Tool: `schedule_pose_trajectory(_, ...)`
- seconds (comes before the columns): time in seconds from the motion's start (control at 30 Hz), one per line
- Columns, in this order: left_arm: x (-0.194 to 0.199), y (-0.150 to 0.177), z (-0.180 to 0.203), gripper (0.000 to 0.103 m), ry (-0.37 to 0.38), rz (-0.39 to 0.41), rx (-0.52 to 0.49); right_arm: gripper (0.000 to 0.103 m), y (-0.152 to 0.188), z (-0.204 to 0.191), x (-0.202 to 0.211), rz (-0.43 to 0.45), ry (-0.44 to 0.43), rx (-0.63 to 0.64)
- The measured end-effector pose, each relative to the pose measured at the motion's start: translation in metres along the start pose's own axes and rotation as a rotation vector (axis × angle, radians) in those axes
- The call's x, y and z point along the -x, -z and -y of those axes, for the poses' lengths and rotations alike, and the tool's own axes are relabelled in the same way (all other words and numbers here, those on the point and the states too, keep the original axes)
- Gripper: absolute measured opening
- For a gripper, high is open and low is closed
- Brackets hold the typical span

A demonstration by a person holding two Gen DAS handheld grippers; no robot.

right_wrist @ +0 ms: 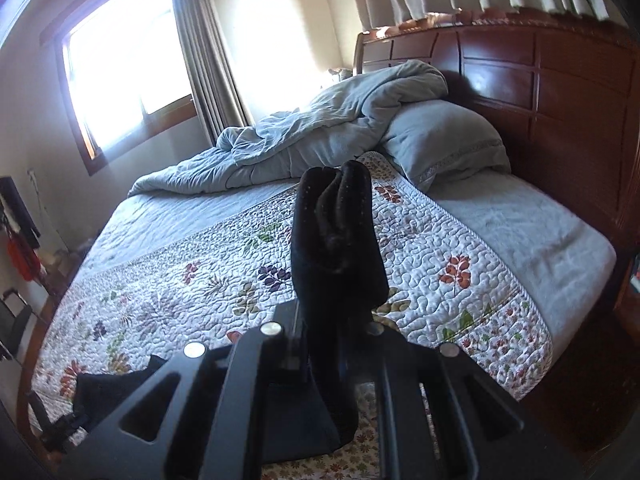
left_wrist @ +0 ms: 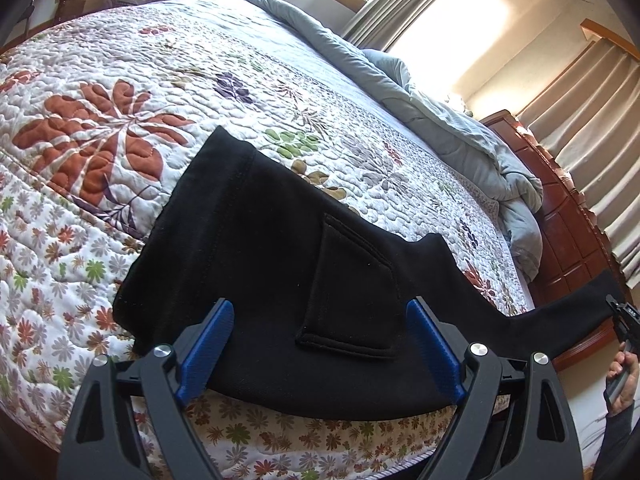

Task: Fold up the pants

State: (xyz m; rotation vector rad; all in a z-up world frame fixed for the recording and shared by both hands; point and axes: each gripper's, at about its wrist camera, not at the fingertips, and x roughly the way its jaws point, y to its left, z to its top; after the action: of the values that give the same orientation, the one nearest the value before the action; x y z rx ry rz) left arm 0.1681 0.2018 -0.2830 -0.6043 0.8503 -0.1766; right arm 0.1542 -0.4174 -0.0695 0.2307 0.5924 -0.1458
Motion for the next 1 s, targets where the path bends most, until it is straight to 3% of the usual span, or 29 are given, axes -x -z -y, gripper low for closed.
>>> schedule_pose_trajectory(1.0,0.007,-0.002,-0.003,0.089,0.027,0.018,0.026,0.009,0.016,-0.084,-0.013,-0.018,0.044,0.285)
